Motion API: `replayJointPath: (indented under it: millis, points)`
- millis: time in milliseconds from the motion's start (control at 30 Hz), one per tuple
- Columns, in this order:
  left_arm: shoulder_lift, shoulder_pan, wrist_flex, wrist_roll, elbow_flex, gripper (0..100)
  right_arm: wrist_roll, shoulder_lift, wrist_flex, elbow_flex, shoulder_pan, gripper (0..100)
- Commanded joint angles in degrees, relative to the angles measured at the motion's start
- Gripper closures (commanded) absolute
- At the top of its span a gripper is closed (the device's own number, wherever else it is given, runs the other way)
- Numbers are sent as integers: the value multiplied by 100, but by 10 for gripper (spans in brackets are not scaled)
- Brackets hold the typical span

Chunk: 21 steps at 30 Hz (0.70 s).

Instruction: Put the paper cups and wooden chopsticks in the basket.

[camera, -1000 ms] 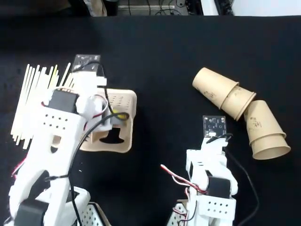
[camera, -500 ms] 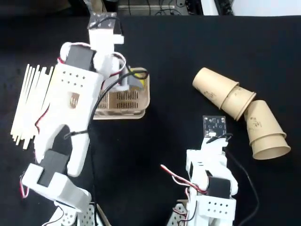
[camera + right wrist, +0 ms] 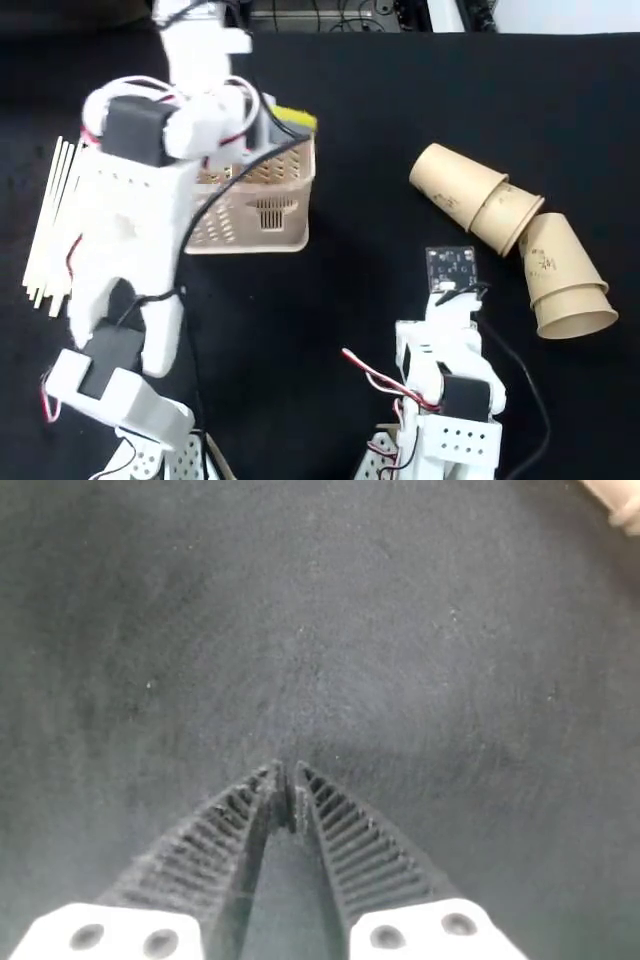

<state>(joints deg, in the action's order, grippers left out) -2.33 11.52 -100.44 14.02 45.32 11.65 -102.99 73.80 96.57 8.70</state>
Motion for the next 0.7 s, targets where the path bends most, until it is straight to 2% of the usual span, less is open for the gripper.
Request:
replayJointPath:
  millis: [0,100,167,233,300,367,433,500,667]
  points:
    - [659,-347,-44,-35,391,627,1556,-418,-273,-365,519,976]
    - [1152,-523,-53,-255,286,669,3147,-426,-1512,-840,818,979]
    - [1433,-796,-53,-448,101,684,3560,-391,-2303,-1059,879,977]
    - [1653,-1314,-44,-686,-251,684,3912,-365,-2602,-1288,1160,976]
    - [1749,-1833,-44,-721,-690,684,4457,-365,-2505,-1393,1582,959]
    - [1837,-2360,-44,-712,-1112,668,5011,-365,-2180,-1446,2145,877]
    - [1925,-2879,-44,-756,-1437,655,5134,-365,-1916,-1657,2664,803]
    - [2040,-3248,-44,-756,-1736,651,5266,-356,-1670,-2062,3112,796]
    - [2374,-3530,-44,-835,-2554,650,6470,303,-1125,-2580,3991,797]
